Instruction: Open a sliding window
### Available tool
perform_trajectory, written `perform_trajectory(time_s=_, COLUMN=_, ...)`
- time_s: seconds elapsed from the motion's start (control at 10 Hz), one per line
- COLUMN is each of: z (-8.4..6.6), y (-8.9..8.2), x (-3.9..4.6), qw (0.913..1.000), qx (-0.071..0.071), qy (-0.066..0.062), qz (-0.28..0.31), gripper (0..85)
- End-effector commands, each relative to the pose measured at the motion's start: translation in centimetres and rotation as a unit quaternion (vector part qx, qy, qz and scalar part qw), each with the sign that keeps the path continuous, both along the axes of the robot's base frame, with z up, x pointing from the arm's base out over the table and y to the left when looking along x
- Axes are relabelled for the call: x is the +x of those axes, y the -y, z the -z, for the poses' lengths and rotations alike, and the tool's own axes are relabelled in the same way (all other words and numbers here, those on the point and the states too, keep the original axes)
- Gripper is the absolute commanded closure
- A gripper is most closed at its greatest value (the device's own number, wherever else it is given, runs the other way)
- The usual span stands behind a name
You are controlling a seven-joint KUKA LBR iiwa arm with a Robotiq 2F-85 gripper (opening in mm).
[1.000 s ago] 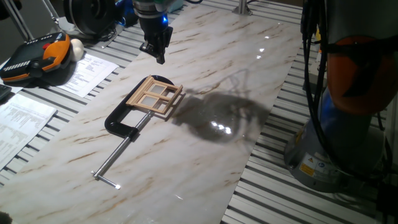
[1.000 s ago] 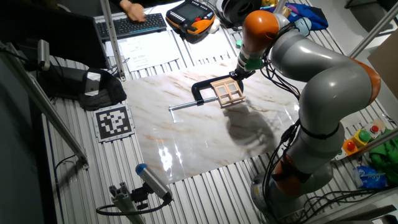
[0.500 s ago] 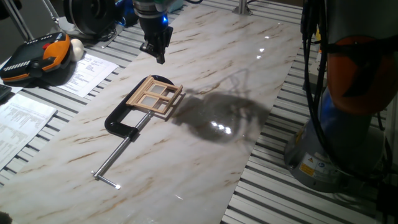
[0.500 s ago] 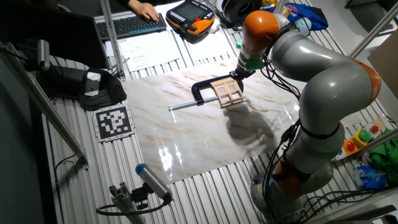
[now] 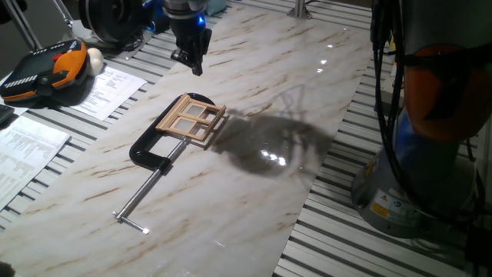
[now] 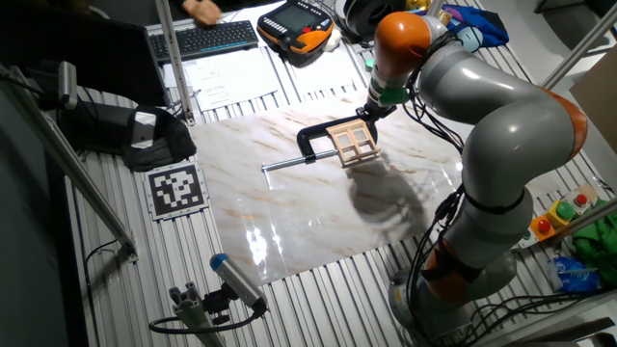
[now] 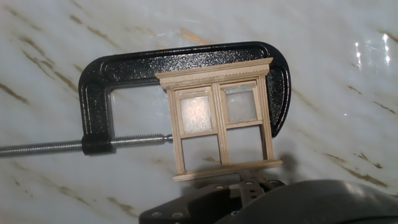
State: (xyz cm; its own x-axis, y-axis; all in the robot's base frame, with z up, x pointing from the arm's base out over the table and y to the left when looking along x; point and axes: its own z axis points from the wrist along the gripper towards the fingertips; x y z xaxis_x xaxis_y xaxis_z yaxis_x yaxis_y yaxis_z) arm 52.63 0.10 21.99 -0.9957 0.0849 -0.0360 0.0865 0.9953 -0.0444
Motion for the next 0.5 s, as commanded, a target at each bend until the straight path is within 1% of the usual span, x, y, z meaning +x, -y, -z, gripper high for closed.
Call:
perform_trajectory(time_s=0.0, z=0.02, y=-0.05, x=0.0, qw=1.0, qx=0.0, qy=0.0, qz=-0.001, gripper=85.0)
perform_trajectory(time_s=0.2, z=0.07, y=-0.03, x=-0.03, qw=1.0, qx=0.001, qy=0.001, qz=-0.001, gripper=85.0)
perform_trajectory(time_s=0.4, z=0.19, y=0.07, x=-0.03, qw=1.0, qx=0.006, qy=-0.001, qz=-0.002, gripper=85.0)
